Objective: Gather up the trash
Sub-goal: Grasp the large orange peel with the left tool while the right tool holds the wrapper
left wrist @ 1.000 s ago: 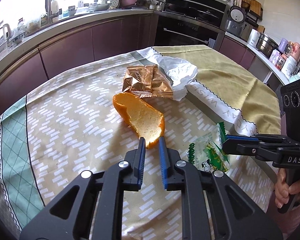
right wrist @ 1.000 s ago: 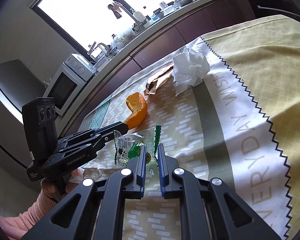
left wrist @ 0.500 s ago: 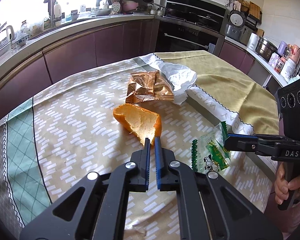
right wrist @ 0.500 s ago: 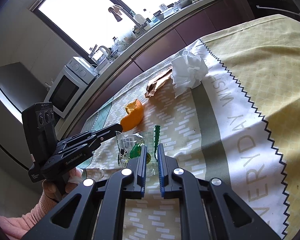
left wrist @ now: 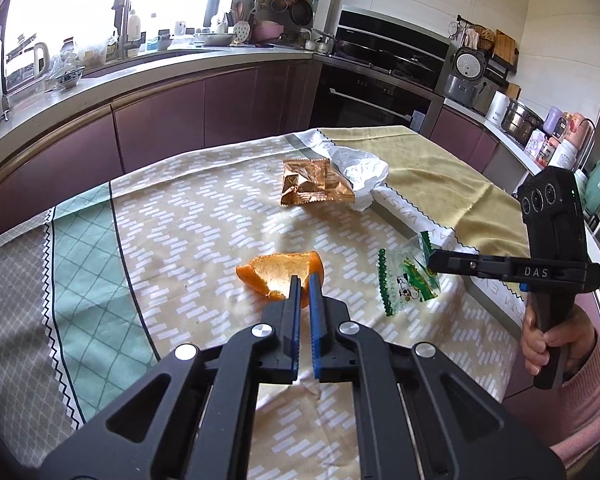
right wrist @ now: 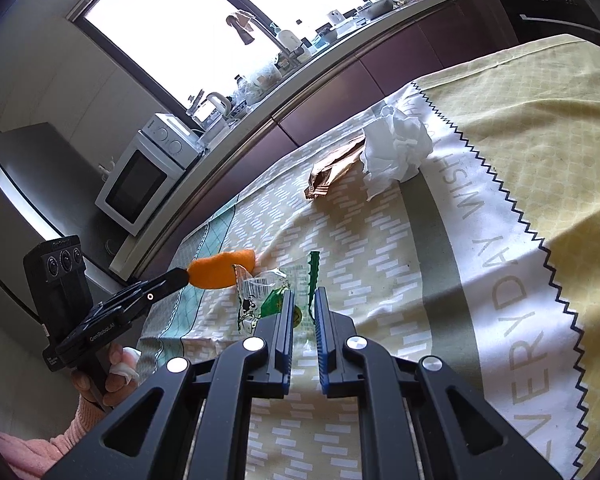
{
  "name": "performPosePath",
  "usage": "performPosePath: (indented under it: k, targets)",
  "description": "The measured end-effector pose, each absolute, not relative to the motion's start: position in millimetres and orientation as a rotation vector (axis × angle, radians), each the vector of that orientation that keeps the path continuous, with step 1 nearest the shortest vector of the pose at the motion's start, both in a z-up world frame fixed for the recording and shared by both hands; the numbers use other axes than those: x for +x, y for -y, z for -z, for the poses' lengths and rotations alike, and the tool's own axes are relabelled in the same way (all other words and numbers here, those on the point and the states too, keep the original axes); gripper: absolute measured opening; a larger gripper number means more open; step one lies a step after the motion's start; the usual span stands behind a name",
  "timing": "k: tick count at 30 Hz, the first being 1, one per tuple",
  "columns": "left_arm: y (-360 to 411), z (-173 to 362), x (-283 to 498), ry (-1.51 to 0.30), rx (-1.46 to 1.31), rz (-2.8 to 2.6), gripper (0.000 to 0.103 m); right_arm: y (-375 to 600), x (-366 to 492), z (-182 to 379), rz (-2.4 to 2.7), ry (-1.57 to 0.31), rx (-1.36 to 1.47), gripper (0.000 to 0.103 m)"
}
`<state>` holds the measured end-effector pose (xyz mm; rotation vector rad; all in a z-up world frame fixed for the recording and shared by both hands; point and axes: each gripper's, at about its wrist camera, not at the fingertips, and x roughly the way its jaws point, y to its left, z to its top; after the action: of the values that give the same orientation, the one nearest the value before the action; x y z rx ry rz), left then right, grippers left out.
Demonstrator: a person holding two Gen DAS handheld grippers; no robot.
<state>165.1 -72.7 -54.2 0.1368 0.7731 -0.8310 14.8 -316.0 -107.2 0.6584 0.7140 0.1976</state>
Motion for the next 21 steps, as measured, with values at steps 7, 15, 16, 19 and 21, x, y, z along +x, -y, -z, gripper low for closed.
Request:
performPosePath:
  k: [7, 15, 16, 19, 21]
  targets:
    - [77, 78, 161, -0.822, 0.172, 0.826, 0.008, 314, 22, 112, -0.202, -0.732, 0.661, 0.009]
    - [88, 87, 161, -0.834, 0.217, 0.822, 0.021, 312, 29, 117, -0.204, -0.75, 0.664, 0.009]
    - [89, 88, 161, -0.835, 0.219, 0.822, 0.021, 312, 30, 118, -0.204, -0.751, 0.666, 0.009]
    - [89, 89, 163, -0.843, 0.207, 0.818, 0.025, 312, 31, 117, -0.208, -0.752, 0.666, 0.009]
    - [89, 88, 163, -0.842, 0.199, 0.818, 0.025, 312, 31, 117, -0.209, -0.751, 0.665, 0.01]
